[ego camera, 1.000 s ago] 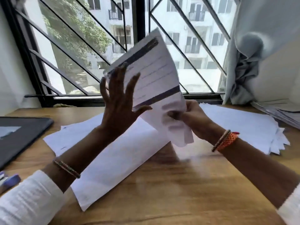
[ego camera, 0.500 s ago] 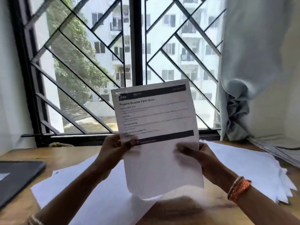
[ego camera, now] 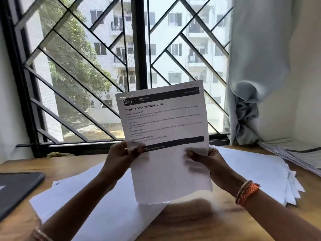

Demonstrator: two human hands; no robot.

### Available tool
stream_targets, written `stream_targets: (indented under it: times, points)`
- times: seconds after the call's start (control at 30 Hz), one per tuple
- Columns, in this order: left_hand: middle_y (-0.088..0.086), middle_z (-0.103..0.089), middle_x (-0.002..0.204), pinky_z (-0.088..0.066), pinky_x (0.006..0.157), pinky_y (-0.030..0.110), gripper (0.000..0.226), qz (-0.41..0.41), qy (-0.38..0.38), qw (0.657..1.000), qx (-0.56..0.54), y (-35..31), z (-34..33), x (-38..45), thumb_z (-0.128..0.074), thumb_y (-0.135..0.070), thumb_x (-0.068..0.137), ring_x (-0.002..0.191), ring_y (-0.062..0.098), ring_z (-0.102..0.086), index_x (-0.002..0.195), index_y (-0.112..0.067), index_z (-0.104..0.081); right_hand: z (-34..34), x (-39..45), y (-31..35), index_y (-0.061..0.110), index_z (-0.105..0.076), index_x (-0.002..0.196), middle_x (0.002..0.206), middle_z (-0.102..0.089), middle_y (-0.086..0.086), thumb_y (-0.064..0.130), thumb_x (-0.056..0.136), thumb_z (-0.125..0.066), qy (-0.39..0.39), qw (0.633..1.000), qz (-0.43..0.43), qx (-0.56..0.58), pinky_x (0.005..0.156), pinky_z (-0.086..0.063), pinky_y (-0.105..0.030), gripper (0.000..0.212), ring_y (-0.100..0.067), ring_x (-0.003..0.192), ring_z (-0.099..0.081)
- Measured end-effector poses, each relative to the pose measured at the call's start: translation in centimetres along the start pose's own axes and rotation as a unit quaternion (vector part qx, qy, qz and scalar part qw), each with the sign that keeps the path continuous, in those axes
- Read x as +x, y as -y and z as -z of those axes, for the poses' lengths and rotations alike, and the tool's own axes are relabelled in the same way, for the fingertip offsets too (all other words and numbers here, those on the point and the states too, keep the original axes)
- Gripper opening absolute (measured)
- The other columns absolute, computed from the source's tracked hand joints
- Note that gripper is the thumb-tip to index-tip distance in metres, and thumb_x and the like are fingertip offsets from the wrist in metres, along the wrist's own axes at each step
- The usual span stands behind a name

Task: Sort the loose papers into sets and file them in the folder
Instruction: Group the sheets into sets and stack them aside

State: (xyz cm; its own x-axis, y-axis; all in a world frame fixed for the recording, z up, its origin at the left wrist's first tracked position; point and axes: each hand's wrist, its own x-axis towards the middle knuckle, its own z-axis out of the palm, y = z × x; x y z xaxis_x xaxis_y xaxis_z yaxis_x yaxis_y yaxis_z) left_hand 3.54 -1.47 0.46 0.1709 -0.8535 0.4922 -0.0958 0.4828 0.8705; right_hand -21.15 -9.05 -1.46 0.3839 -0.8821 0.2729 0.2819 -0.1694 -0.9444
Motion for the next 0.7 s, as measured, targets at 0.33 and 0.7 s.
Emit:
stream_targets:
  times: [0.33,0.7]
  points:
    - [0.011,-0.074,0.091,-0.057,0.074,0.029,0.017,0.148,0.048,0.979,0.135,1.6,1.0,0.1,-0.063,-0.02,0.089,0.083,0.022,-0.072,0.102,-0.008,-0.066,4.5,1.6,-0.1,0.011,-0.071,0.072,0.074,-0.071,-0.006,0.017,0.073,-0.08,-0.293,0.94,0.079,-0.153,0.063,-0.054,-0.035,0.012,-0.02,0.071,-0.063]
    - [0.003,-0.035,0.149,-0.034,0.108,0.033,0.078,0.226,0.337,0.721,0.562,3.4,0.6,-1.6,-0.054,-0.061,0.085,0.131,0.021,-0.04,0.144,-0.016,-0.03,11.6,-1.0,1.8,0.018,-0.072,0.111,0.099,-0.071,-0.021,0.004,0.073,-0.046,-0.381,0.575,0.271,-0.672,0.067,-0.052,-0.04,0.049,-0.043,0.083,-0.066]
